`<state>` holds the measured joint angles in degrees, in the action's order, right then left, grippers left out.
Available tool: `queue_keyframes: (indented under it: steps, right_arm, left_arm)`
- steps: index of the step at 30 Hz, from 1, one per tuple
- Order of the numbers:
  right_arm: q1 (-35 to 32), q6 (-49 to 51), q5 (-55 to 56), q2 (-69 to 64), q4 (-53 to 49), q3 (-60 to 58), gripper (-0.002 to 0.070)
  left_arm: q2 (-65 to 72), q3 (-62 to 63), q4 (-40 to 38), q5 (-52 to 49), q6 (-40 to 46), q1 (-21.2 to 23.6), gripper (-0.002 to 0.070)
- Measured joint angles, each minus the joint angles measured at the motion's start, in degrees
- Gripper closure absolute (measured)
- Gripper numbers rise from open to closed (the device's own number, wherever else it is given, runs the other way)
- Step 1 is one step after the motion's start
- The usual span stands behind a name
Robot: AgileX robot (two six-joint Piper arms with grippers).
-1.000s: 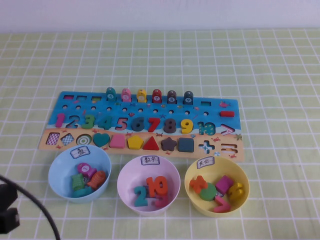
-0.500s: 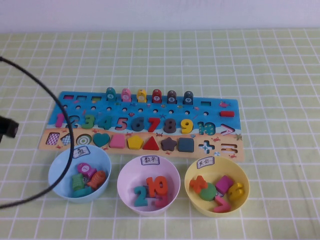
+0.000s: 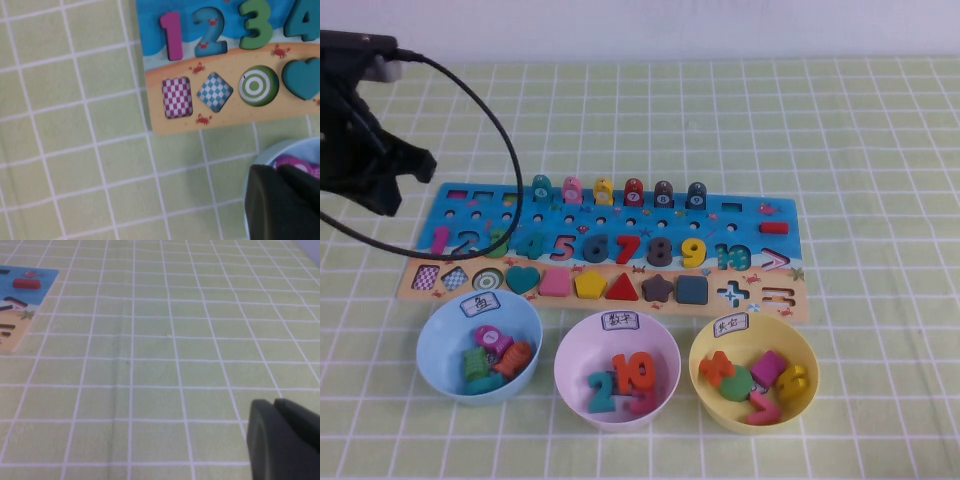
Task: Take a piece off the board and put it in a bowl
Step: Pick up the "number 1"
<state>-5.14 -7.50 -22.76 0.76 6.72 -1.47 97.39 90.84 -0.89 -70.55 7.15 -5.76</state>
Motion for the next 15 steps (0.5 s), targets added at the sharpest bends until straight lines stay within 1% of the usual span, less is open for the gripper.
queue_keyframes:
  steps: [3,7,13,15]
  right_arm:
    - [0.00,0.00,0.00,0.00,0.00,0.00,0.0694]
    - [0.00,0.00,0.00,0.00,0.00,0.00,0.0694]
    - [0.00,0.00,0.00,0.00,0.00,0.00,0.0694]
    - [0.00,0.00,0.00,0.00,0.00,0.00,0.0694]
  left_arm:
    - [4.24,1.75,0.89,0.00,0.07,-2.25,0.0680]
    - [9.19,4.38,4.88,0.00,0.22,-5.08,0.0680]
    - [15.28,8.61,6.67,0.11,0.15,-5.83,0.0678]
    - [16.43,9.58,6.81,0.33,0.15,-5.83,0.0659]
